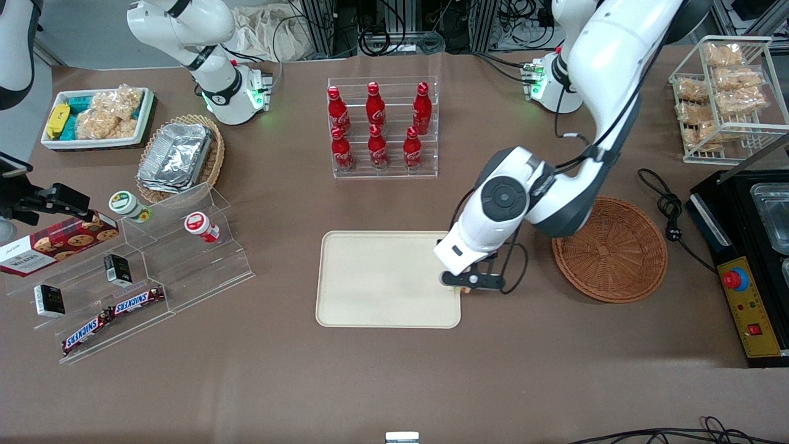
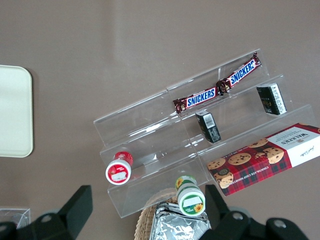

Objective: Place sandwich from basket to tray
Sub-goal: 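Carry the sandwich over the cream tray with the left gripper, then lower the sandwich onto the tray and open the left gripper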

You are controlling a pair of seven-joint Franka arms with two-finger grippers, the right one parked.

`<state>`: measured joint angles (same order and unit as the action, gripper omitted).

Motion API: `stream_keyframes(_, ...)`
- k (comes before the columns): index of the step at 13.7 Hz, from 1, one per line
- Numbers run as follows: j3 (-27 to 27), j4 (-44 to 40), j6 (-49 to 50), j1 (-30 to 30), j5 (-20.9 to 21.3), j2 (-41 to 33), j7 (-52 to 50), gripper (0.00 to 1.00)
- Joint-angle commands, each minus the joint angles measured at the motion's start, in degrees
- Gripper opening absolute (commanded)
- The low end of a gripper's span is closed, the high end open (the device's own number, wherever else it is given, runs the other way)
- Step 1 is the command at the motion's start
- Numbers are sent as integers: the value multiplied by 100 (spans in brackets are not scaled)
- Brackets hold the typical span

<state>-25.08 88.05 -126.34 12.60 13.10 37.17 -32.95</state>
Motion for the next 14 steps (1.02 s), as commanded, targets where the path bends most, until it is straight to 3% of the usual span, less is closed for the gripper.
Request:
stream_keyframes(1,38,-209,-495,172,342,605,-1,0)
stream_keyframes(4,47,-218,-900,181,457,967,-9,4)
stream_keyframes(5,47,-209,-901,181,457,976,-36,19)
stream_keyframes(6,56,-209,-884,181,466,959,-236,54)
stream_keyframes(7,56,-227,-832,172,474,915,-525,99)
stream_keyframes(14,38,-446,609,111,387,90,-774,99)
